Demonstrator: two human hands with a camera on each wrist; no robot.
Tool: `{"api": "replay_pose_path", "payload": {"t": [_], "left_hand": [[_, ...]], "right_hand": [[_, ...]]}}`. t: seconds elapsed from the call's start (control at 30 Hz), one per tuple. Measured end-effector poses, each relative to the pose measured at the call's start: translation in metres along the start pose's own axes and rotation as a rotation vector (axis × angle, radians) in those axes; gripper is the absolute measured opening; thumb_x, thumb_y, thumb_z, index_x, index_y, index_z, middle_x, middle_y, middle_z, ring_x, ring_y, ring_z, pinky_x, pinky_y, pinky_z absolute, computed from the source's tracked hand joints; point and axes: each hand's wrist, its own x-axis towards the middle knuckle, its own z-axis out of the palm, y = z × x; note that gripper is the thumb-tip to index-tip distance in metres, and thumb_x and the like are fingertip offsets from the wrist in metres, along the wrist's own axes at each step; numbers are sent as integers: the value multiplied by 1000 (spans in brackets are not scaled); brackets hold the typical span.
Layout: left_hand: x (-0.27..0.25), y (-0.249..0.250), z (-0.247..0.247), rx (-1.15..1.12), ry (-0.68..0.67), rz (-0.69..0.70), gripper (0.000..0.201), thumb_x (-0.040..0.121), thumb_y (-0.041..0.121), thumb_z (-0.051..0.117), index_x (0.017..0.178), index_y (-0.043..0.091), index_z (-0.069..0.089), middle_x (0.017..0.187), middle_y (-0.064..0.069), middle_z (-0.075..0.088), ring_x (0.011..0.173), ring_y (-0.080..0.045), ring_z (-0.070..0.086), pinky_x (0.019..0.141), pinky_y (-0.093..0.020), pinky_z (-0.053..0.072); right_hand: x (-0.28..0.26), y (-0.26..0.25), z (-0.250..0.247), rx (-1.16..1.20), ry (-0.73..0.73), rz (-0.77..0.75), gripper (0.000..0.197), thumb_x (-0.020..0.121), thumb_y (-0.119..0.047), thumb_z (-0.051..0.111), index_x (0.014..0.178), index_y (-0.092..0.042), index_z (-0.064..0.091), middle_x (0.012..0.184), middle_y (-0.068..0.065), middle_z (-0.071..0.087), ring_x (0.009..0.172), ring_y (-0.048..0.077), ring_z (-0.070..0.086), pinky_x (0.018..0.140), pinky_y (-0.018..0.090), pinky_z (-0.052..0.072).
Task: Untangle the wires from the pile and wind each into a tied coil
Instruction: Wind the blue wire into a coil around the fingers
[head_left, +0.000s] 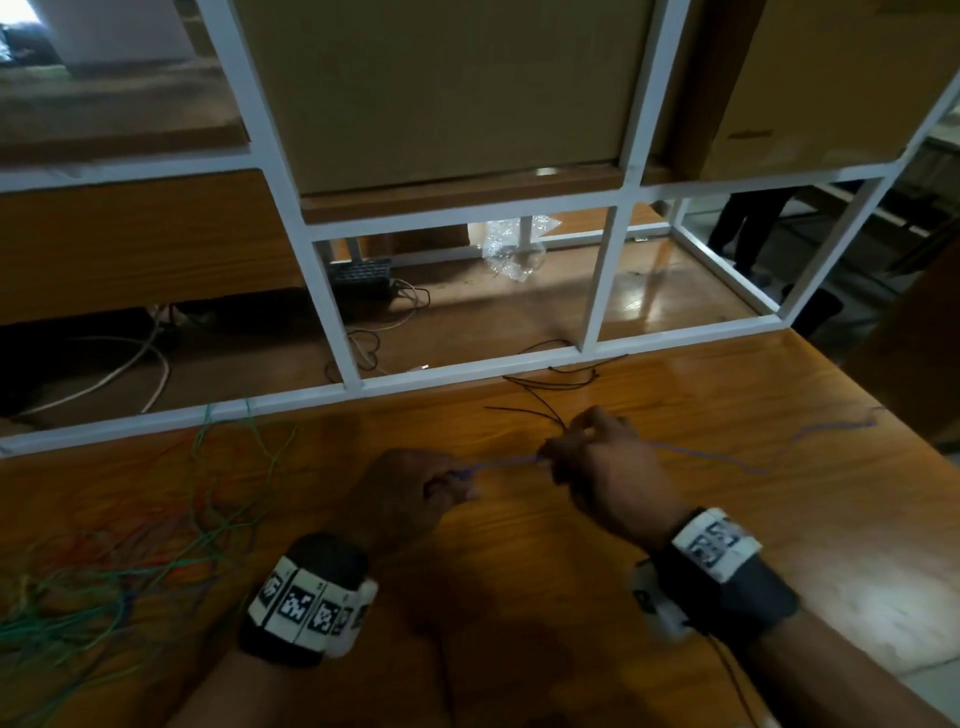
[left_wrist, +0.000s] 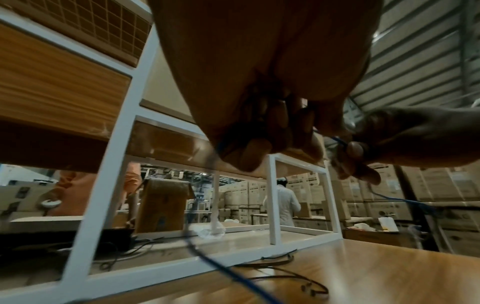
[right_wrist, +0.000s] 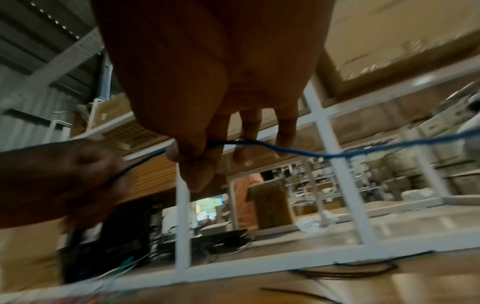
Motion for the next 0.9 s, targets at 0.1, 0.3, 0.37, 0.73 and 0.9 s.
{"api": "replay_pose_path", "payload": {"t": [0.1, 0.3, 0.37, 0.73, 0.9], "left_hand": [[-20, -21, -18, -64, 22, -190, 16, 96, 38, 58, 102, 30, 71, 85, 19, 63, 75, 10, 58, 61, -11, 43], [-31, -35, -24, -153, 85, -330, 17, 94, 39, 62, 86, 27, 70, 58, 24, 62, 55, 6, 57, 49, -10, 39], [-34, -41, -21, -224, 118, -377, 21, 89, 49, 64, 85, 30, 72, 69, 18, 69, 64, 0, 63, 59, -21, 52], [15, 13, 8, -150, 48, -49, 13, 94, 36, 62, 93, 29, 73, 84, 8, 70, 72, -9, 62, 64, -30, 51], [-11, -9, -10, -81, 42, -157, 20, 99, 38, 55, 99, 27, 71, 81, 6, 67, 71, -7, 59, 65, -32, 48]], "right_hand": [[-13, 52, -14, -40, -3, 118, 27, 90, -13, 61, 107, -31, 72, 92, -11, 68, 111, 23, 53, 87, 48, 46], [-35, 115, -29, -102, 24, 388, 24, 91, -14, 60, 96, -35, 71, 85, 6, 66, 79, 28, 62, 68, 36, 48], [-38, 119, -22, -300, -117, 465, 25, 95, -35, 54, 116, -39, 68, 107, 3, 70, 102, 30, 61, 84, 46, 53], [15, -20, 19, 193, -178, -3, 16, 97, -37, 46, 100, -37, 61, 93, 1, 63, 87, 24, 61, 71, 38, 50], [5, 41, -18, 173, -26, 215, 31, 86, -33, 45, 107, -34, 68, 93, 0, 62, 79, 21, 61, 70, 39, 53]]}}
